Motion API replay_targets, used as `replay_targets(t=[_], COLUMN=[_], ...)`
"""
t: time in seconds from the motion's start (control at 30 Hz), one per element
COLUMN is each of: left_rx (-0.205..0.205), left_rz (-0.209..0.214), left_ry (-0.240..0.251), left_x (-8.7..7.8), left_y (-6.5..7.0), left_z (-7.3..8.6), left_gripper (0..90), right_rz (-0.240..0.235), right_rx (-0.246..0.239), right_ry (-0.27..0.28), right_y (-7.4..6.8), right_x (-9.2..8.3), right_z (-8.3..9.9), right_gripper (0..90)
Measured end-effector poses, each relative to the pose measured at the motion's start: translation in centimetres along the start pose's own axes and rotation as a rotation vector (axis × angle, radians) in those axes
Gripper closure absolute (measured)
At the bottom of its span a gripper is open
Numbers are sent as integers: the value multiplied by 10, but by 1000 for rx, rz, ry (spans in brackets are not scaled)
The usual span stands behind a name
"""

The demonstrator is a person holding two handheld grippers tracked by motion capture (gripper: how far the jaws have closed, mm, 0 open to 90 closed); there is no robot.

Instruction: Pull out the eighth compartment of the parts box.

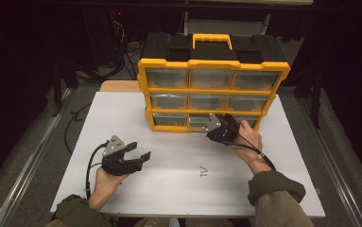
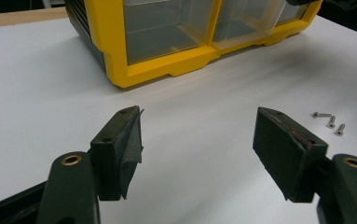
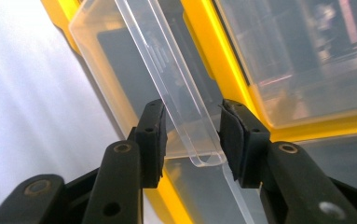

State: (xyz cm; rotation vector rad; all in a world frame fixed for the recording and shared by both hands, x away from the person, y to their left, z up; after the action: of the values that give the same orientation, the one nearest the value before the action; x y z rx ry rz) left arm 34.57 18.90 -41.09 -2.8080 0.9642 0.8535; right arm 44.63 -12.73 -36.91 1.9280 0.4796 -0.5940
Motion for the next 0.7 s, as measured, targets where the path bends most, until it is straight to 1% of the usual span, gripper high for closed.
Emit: replay_targets(t=[0.03, 0.07, 0.1, 0.13, 0.17, 0.2, 0.27, 0.3, 0.37, 0.4, 0.43, 0.47, 0.53, 0.57, 0.63, 0.67, 0.7], left_rx=[0, -1, -3, -3, -3, -3, -5, -5, -4, -5, -5, -5, -5, -4, -3, -3, -3], left_rz=[0, 1, 2, 2, 2, 3, 6, 6, 6, 6, 5, 5, 6, 5, 5, 4, 2], left_ry=[0, 1, 1, 0, 0, -1, 0, -1, -2, -2, -2, -2, -5, -5, -6, -6, -7], left_x=[0, 0, 0, 0, 0, 0, 0, 0, 0, 0, 0, 0, 0, 0, 0, 0, 0], left_y=[0, 0, 0, -1, -1, -1, 0, 0, 0, 0, 0, 0, -1, 0, 0, 0, 0], left_z=[0, 0, 0, 0, 0, 0, 0, 0, 0, 0, 0, 0, 0, 0, 0, 0, 0], left_gripper=[330, 330, 330, 330, 330, 330, 330, 330, 330, 330, 330, 330, 330, 330, 330, 330, 330], right_rz=[-16, -38, -48, -66, -66, -88, -104, -116, -134, -142, -139, -139, -162, -168, -173, -191, -191], right_rx=[-1, 27, 5, 23, 23, 35, 42, 62, 60, 65, 50, 50, 78, 71, 77, 86, 86], right_ry=[4, -10, -4, -4, -4, 0, 5, 1, 2, 0, 9, 9, 10, 10, 11, 14, 14], right_y=[3, 4, 7, 8, 8, 10, 11, 11, 12, 12, 13, 13, 12, 13, 12, 12, 12], right_x=[1, 1, 2, 3, 3, 3, 4, 3, 4, 3, 4, 4, 3, 2, 1, 0, 0], right_z=[-1, -1, -1, -2, -2, -2, -2, -1, -1, -1, -1, -1, 0, 0, 0, 1, 1], right_gripper=[627, 622, 620, 620, 620, 618, 617, 618, 625, 626, 625, 625, 626, 627, 628, 628, 628])
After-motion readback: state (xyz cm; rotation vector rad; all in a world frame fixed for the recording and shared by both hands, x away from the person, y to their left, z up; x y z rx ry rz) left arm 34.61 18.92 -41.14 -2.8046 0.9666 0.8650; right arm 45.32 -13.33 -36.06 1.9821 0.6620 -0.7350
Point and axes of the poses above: each handheld gripper's, and its own axes: x roughly forward along the jaws, z roughly out of its underside, y roughly to its right, the point moved 2 cm from there along x, roughly forward along the jaws, and after that the axes turned 4 degrees about -y, right-handed, at the moved point
